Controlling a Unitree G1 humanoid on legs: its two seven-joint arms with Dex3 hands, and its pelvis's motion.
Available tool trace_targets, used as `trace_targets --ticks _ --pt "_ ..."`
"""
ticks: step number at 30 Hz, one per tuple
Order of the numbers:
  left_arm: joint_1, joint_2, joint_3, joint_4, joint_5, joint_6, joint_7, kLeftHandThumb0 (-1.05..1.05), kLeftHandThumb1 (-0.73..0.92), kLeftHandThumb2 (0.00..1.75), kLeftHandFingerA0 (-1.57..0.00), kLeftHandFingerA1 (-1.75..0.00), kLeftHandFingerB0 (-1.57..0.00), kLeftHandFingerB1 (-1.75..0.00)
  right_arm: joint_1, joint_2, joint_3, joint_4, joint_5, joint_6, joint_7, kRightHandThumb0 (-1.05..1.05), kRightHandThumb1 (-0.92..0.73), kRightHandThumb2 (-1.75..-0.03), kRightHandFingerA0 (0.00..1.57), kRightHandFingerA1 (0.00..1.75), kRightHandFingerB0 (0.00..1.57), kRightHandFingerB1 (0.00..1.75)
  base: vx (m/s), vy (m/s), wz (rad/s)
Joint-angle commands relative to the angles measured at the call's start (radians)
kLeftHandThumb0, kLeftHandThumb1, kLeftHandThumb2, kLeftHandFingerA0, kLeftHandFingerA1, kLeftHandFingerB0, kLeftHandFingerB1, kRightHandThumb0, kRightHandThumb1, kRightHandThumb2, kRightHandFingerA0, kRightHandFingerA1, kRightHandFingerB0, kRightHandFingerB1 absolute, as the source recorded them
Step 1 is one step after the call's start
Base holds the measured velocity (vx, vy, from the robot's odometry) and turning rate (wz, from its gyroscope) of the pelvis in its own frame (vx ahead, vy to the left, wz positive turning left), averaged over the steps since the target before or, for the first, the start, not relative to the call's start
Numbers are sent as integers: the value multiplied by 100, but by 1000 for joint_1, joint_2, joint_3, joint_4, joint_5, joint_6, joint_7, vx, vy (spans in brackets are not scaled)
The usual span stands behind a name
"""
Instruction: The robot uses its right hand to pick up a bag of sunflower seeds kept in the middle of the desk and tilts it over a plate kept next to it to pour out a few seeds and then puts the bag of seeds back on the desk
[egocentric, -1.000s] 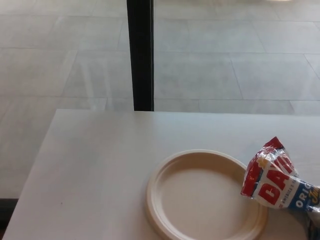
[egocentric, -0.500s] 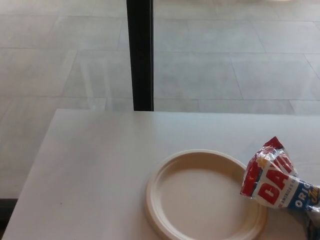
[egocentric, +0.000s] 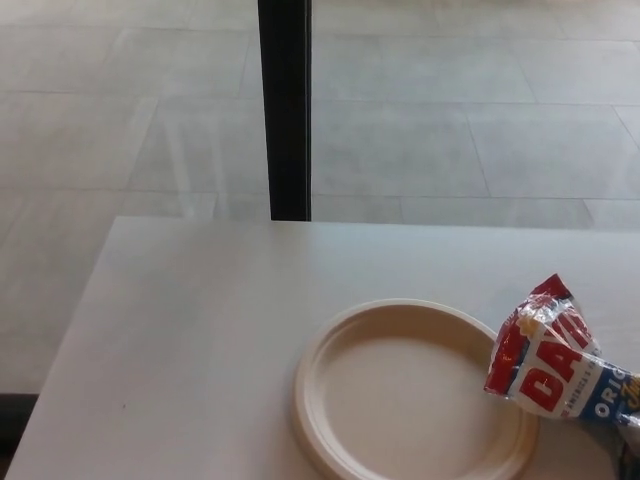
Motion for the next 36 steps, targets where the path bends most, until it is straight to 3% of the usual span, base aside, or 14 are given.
trace_targets --ticks 1,10,11,12,17,18,20,21,29,30,32,33,35,36 --pt "4 17 6 2 -21 -22 -5 -67 61 59 -51 -56 -47 -36 62 -2 261 -564 -38 129 113 -105 -63 -97 0 25 0 28 0 0 0" --pt "6 15 0 3 -12 -32 0 -69 61 59 -51 -57 -45 -36 71 -31 458 -640 -135 220 139 -102 -61 -96 0 5 0 0 0 0 0" --pt "9 15 1 0 -15 -33 -4 -69 47 89 -45 -62 -37 -49 75 -36 476 -645 -147 239 132 -102 -61 -96 0 6 0 2 0 0 0" --pt "10 15 4 0 -18 -32 -6 -68 61 59 -50 -55 -47 -36 77 -37 494 -646 -151 255 129 -99 -59 -95 0 7 0 5 0 0 0" --pt "5 17 5 2 -20 -28 -11 -68 60 59 -50 -54 -45 -36 84 -45 563 -595 -168 242 148 -85 -60 -77 0 0 0 17 0 0 0" --pt "5 20 -10 5 -1 -33 -2 -71 49 89 -45 -61 -36 -48 77 -55 604 -566 -191 275 161 -100 -60 -96 0 5 0 11 0 0 0" --pt "5 21 -13 4 -2 -31 -3 -69 49 89 -44 -61 -36 -49 71 -63 629 -547 -203 284 159 -100 -60 -97 0 5 0 13 0 0 0" --pt "5 20 -10 4 -7 -31 1 -69 61 59 -51 -55 -46 -35 63 -70 647 -529 -219 288 157 -100 -60 -97 0 5 0 14 0 0 0" --pt "4 16 -17 -1 -10 -38 -3 -68 63 59 -51 -55 -46 -36 -16 -77 710 -404 -285 280 140 -96 -56 -95 0 6 2 14 0 0 0" --pt "-1 17 -26 4 -1 -32 8 -70 49 89 -46 -61 -38 -49 -28 -73 715 -397 -291 282 139 -96 -56 -94 0 5 2 15 0 0 0" --pt "-8 18 -23 7 -7 -32 0 -69 49 89 -45 -61 -36 -49 -50 -73 732 -380 -319 284 136 -97 -57 -94 0 6 1 15 0 0 0" --pt "-8 18 -18 6 -14 -28 -4 -70 62 59 -51 -55 -44 -35 -58 -72 742 -371 -331 282 133 -97 -57 -95 0 7 1 16 0 0 0" --pt "-8 17 -14 6 -19 -24 -5 -70 49 89 -44 -60 -35 -48 -78 -64 760 -356 -358 290 117 -94 -55 -94 0 11 2 17 0 0 0" --pt "-10 14 -4 6 -29 -20 -3 -68 60 59 -53 -55 -44 -35 -84 -60 763 -350 -363 290 114 -91 -49 -82 0 0 5 18 0 0 0"
